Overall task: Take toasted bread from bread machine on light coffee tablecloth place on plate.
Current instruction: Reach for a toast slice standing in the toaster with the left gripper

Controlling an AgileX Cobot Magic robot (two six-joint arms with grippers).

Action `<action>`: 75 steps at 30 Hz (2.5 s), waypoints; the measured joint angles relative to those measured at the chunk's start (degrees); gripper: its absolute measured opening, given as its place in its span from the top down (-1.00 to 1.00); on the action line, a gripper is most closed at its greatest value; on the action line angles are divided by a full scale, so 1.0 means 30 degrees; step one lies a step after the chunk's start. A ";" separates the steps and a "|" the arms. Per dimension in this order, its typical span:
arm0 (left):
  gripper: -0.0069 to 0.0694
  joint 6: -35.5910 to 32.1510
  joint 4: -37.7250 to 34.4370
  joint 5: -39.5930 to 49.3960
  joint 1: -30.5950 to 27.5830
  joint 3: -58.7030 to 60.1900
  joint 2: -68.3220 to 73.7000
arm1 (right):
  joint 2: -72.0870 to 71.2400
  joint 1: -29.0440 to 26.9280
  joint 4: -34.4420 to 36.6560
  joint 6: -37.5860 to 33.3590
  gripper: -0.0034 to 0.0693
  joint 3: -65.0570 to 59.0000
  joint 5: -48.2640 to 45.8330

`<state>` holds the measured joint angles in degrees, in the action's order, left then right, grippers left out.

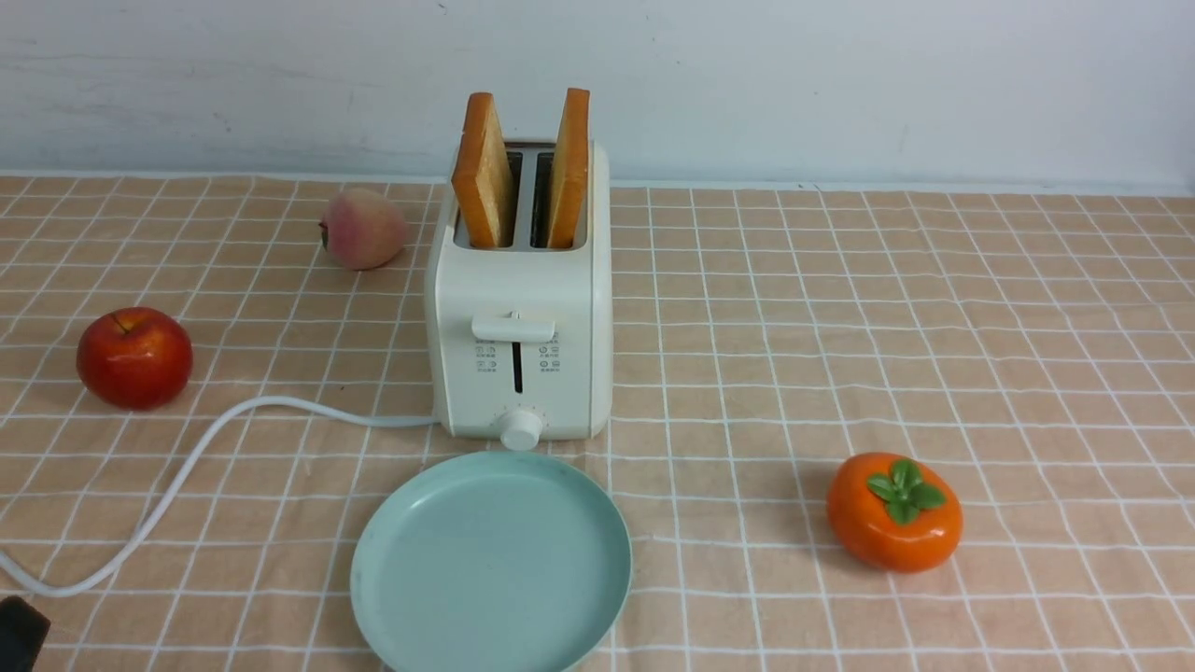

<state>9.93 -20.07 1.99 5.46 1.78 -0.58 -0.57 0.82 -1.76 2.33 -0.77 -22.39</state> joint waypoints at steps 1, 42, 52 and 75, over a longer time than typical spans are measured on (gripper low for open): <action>0.19 0.0000 -0.0047 -0.0123 0.0000 0.0000 0.0000 | 0.0000 0.0000 0.0101 0.0067 0.25 0.0000 0.0140; 0.86 -0.2381 -0.3799 1.8467 0.0040 -2.0894 1.8490 | 1.3746 0.0639 0.7816 0.1021 0.96 1.6016 -1.1989; 0.86 -0.3897 -0.1765 2.1135 0.3284 -3.1336 2.7960 | 1.4914 0.0749 0.8818 -0.0777 0.94 1.5622 -1.4311; -0.77 -0.0388 0.4700 1.6226 0.4122 -3.8490 3.8226 | 1.4540 0.0749 0.9236 -0.0897 0.90 1.5622 -1.4727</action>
<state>8.77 -5.97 50.67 17.83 -113.69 114.09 43.05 3.07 25.95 -0.36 46.10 -66.57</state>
